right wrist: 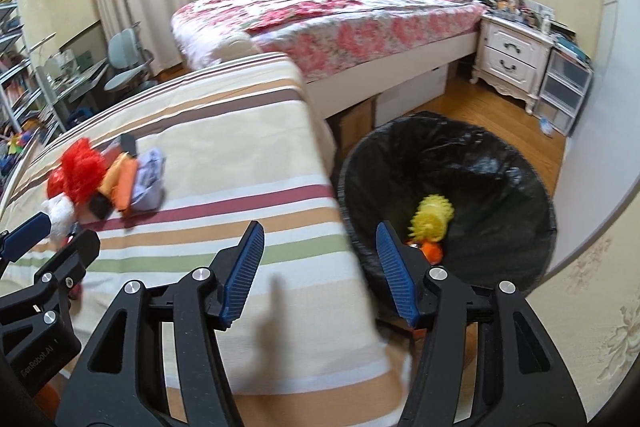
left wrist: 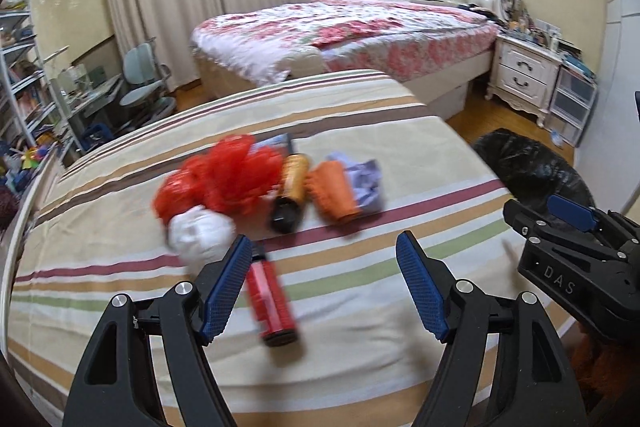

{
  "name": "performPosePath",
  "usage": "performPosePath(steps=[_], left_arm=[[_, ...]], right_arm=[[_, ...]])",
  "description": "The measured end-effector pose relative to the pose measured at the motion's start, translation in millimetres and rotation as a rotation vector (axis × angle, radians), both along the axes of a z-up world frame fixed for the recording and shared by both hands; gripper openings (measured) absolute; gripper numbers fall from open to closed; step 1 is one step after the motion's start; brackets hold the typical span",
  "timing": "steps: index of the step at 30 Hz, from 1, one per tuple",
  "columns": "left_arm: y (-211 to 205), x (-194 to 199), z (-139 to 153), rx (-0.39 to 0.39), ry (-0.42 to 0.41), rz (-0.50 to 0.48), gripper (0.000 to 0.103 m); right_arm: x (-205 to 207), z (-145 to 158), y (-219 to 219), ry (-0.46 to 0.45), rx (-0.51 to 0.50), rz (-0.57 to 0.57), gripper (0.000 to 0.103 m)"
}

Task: Collect trash
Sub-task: 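Move both tools back toward the remaining trash on the bed, then close the left tool on the red can and lift it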

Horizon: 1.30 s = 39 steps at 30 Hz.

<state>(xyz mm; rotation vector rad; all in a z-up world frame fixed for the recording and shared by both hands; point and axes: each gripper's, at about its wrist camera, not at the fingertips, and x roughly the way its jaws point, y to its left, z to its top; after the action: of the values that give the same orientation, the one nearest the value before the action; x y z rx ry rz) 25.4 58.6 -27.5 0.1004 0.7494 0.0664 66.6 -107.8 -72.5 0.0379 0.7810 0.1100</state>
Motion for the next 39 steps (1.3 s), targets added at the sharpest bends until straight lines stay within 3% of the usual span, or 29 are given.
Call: performPosePath(steps=[3,7,14,19,30,39], left_arm=[[15.4,-1.2,-7.4,0.023,0.006,0.034,0.072],[23.0,4.7,-20.7,-0.001,0.063,0.03,0.069],[26.7,6.5,-32.2,-0.036,0.127,-0.009,0.045],[26.7,2.8,-33.2,-0.048,0.116,-0.047,0.025],[41.8,-21.7,-24.9,-0.078,0.074,-0.07,0.025],[88.1,-32.8,-24.8,-0.066,0.068,0.043,0.025]], right_arm=[[-0.4,-1.7,19.0,0.001,-0.029,0.035,0.057],[-0.8,-3.8,33.5,0.001,-0.072,0.048,0.058],[-0.4,-6.4,36.4,0.017,-0.086,0.047,0.058],[-0.6,-6.9,39.9,0.021,-0.096,0.053,0.058],[8.5,-7.2,60.7,0.054,-0.095,0.115,0.058],[26.2,-8.9,90.2,0.091,-0.092,0.172,0.062]])
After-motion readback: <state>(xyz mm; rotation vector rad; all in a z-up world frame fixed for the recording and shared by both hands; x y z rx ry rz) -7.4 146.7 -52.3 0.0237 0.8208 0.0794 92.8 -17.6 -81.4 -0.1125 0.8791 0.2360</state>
